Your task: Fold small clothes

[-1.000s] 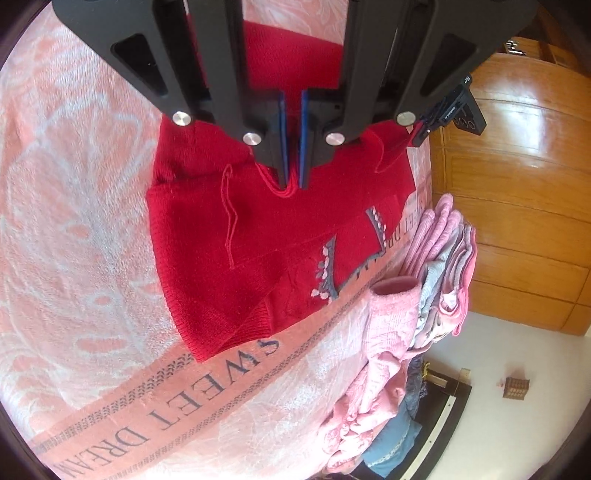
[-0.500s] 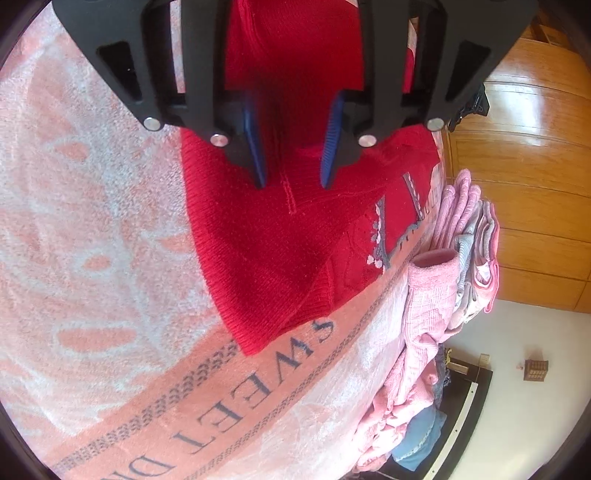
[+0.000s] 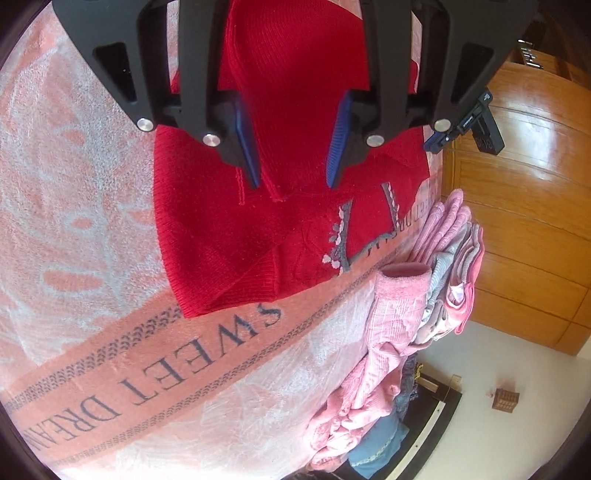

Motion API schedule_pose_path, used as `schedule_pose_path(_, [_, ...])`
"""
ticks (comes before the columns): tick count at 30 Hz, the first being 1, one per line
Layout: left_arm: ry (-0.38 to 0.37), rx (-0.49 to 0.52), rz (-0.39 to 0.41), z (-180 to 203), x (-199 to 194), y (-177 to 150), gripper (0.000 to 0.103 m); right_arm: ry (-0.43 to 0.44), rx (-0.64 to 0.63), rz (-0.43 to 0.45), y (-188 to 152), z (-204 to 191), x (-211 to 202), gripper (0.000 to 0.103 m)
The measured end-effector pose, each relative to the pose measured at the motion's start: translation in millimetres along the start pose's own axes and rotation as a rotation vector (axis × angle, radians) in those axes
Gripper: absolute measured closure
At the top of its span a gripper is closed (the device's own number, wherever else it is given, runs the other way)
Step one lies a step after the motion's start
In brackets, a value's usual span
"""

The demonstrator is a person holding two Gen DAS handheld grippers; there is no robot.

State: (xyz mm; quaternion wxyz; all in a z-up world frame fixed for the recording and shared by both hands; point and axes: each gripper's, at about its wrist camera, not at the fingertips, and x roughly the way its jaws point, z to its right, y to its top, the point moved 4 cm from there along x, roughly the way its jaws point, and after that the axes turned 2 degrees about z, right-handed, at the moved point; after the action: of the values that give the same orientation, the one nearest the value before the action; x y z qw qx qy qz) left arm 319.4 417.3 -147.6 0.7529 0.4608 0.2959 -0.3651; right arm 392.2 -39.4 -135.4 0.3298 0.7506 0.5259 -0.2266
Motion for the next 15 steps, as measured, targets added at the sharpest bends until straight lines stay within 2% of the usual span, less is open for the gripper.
schedule_pose_path(3, [0.047, 0.038, -0.037, 2.6, 14.2, -5.2, 0.049, -0.001, -0.035, -0.02, -3.9, -3.9, 5.3, 0.065])
schedule_pose_path(7, [0.041, 0.069, -0.054, 5.2, 19.7, -12.5, 0.051, 0.002, -0.066, -0.031, -5.0, -5.2, 7.5, 0.064])
schedule_pose_path(9, [0.037, 0.099, -0.057, 9.7, 19.8, -14.3, 0.072, 0.003, -0.083, -0.034, -4.0, -6.8, 8.1, 0.063])
schedule_pose_path(10, [0.03, 0.104, -0.065, 11.3, 20.0, -14.4, 0.089, -0.002, -0.096, -0.037, -3.4, -7.3, 8.4, 0.062])
schedule_pose_path(13, [-0.011, 0.121, -0.056, 19.2, 15.2, -14.7, 0.098, -0.035, -0.146, -0.059, -3.7, -9.2, 13.0, 0.059])
schedule_pose_path(15, [-0.045, 0.129, -0.041, 23.0, 8.8, -13.9, 0.098, -0.055, -0.186, -0.076, -5.5, -12.0, 18.1, 0.059])
